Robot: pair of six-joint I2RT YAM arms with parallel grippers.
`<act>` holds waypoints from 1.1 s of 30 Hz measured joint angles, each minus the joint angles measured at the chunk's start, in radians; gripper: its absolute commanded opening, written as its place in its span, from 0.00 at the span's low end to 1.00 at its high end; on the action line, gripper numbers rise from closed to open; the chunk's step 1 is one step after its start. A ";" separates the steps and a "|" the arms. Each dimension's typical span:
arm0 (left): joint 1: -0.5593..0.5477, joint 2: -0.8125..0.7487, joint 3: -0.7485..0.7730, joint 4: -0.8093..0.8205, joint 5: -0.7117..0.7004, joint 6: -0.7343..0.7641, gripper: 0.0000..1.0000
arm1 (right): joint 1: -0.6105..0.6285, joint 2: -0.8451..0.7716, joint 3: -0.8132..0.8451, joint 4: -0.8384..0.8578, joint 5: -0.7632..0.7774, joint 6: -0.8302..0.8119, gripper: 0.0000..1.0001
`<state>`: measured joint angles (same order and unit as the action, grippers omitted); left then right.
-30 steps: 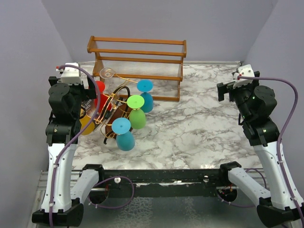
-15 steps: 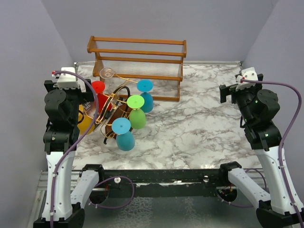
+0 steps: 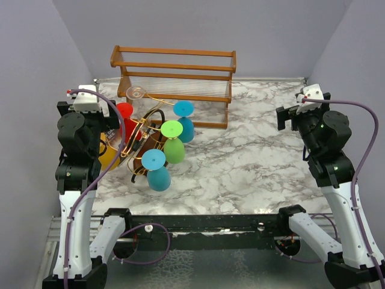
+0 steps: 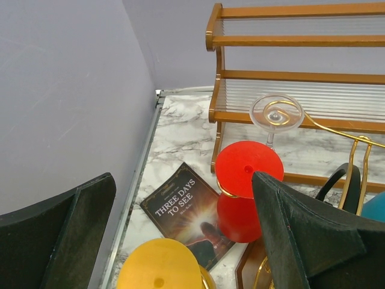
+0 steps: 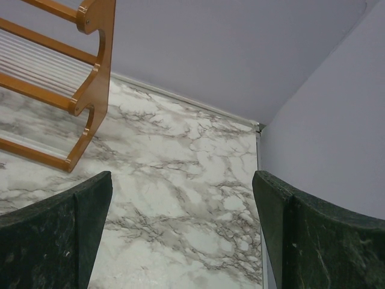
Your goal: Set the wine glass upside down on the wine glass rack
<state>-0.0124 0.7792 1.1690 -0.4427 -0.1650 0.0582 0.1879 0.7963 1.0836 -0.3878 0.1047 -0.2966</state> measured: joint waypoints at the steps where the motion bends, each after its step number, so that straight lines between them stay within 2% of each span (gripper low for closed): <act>1: 0.000 0.000 0.000 0.000 0.000 0.000 0.99 | 0.000 0.003 0.000 -0.001 0.000 0.001 1.00; 33: 0.000 0.027 0.000 0.000 0.006 0.000 0.99 | -0.005 0.054 0.010 -0.001 0.036 0.018 1.00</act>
<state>-0.0120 0.8059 1.1690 -0.4427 -0.1593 0.0586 0.1829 0.8501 1.0935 -0.3889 0.1406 -0.2790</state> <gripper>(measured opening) 0.991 0.994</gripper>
